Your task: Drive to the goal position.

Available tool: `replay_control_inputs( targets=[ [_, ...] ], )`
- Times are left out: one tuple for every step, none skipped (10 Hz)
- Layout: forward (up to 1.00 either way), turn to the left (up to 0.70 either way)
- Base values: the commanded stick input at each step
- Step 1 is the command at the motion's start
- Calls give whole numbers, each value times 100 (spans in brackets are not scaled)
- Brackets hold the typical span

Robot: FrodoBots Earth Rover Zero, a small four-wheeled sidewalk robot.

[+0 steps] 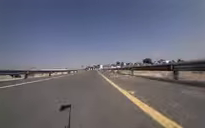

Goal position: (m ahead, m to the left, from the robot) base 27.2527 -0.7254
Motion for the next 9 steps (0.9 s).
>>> replay_control_inputs(
  targets=[
    [100,2],
    [100,2],
    [100,2],
    [100,3],
    [100,3],
    [100,3],
    [100,2],
    [100,2],
    [100,1]
  ],
)
